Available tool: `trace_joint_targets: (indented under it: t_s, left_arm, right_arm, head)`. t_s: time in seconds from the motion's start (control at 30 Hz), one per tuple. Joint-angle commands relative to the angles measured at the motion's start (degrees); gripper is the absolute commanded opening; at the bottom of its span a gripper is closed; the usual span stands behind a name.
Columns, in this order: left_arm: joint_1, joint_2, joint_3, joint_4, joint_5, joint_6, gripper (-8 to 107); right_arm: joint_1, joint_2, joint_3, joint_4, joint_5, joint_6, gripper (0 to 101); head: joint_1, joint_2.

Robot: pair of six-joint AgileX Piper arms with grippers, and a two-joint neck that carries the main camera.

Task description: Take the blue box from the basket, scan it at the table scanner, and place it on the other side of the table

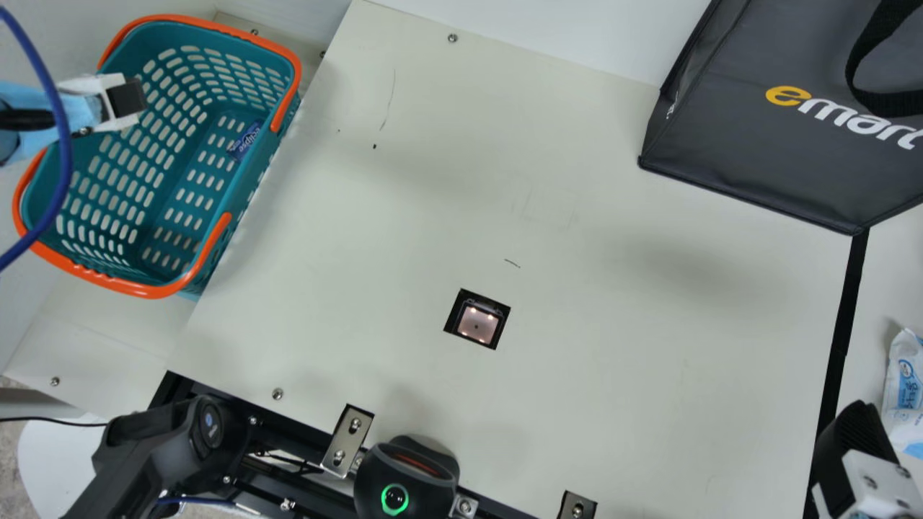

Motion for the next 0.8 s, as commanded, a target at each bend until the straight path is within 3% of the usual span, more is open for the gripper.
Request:
trace_joint_targets:
  t_s: [0.0, 0.5, 0.77]
  left_arm:
    - [0.83, 1.47, -0.33, -0.53, -0.21, 3.93, 90]
    - [7.11, 9.65, -3.75, -3.80, 0.40, 15.54, 90]
    - [7.26, 13.19, -0.85, -2.64, -1.33, 14.97, 90]
  right_arm:
    - [0.00, 0.00, 0.00, 0.00, 0.00, 0.00, 95]
    - [0.00, 0.00, 0.00, 0.05, -0.05, 0.00, 95]
    - [0.00, 0.00, 0.00, 0.05, -0.05, 0.00, 95]
  head:
    - [-1.40, 0.14]
    - [-1.40, 0.14]
    - [-1.40, 0.14]
